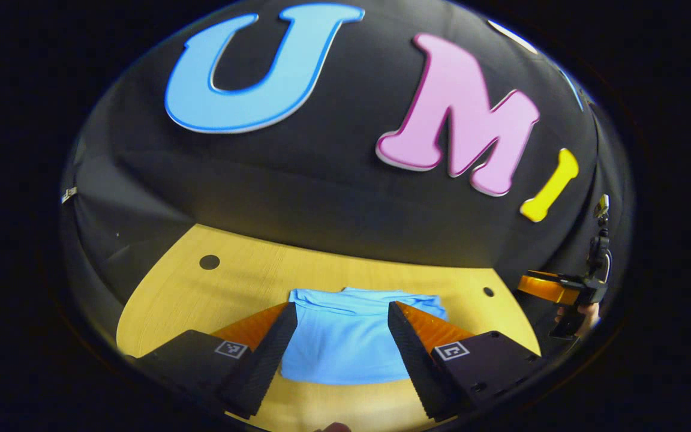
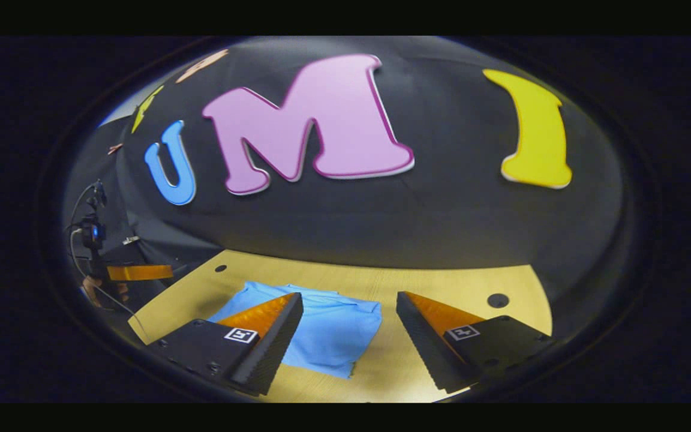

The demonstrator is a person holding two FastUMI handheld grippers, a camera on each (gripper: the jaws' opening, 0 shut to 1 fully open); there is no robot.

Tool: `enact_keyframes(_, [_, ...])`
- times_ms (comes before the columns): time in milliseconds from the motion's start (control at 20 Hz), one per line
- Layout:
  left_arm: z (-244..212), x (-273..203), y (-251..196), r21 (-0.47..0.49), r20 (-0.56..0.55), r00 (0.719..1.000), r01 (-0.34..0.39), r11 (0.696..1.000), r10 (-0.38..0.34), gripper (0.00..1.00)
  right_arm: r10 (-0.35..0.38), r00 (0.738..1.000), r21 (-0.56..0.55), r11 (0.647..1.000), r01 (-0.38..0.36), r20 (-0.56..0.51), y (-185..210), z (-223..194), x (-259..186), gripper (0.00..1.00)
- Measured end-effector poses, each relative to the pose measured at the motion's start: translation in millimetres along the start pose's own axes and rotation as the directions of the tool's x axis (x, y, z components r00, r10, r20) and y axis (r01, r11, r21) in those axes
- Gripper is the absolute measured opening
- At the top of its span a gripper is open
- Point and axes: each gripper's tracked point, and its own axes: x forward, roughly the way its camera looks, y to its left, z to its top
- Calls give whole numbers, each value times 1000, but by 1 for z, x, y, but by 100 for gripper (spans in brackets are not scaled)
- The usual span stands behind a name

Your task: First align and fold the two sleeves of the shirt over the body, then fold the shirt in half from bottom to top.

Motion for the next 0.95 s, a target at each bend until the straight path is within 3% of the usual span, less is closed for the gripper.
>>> enact_keyframes(150, [14,-81,-5,72,111,994,-7,997,-1,97,-69,993,-31,997,72,101,42,32,-65,98])
enact_keyframes(300, [20,-171,-23,85,193,980,36,996,-52,97,-163,964,-63,982,179,210,74,58,-150,98])
enact_keyframes(500, [14,-273,-44,84,267,953,128,988,-146,97,-184,938,-67,975,213,295,128,72,-246,98])
enact_keyframes(600, [12,-301,-45,92,294,941,148,985,-169,96,-198,928,-89,967,237,316,144,69,-287,98])
enact_keyframes(650, [11,-312,-44,88,294,941,151,985,-171,96,-207,921,-98,963,252,331,148,69,-305,92])
enact_keyframes(700, [10,-323,-43,73,295,940,155,985,-170,96,-208,912,-109,959,261,354,153,74,-319,96])
enact_keyframes(800, [19,-343,-47,48,313,932,178,983,-184,96,-224,892,-126,948,293,393,158,79,-344,96])
enact_keyframes(950, [30,-362,-35,75,344,925,142,987,-159,96,-230,867,-127,941,315,442,167,92,-369,97])
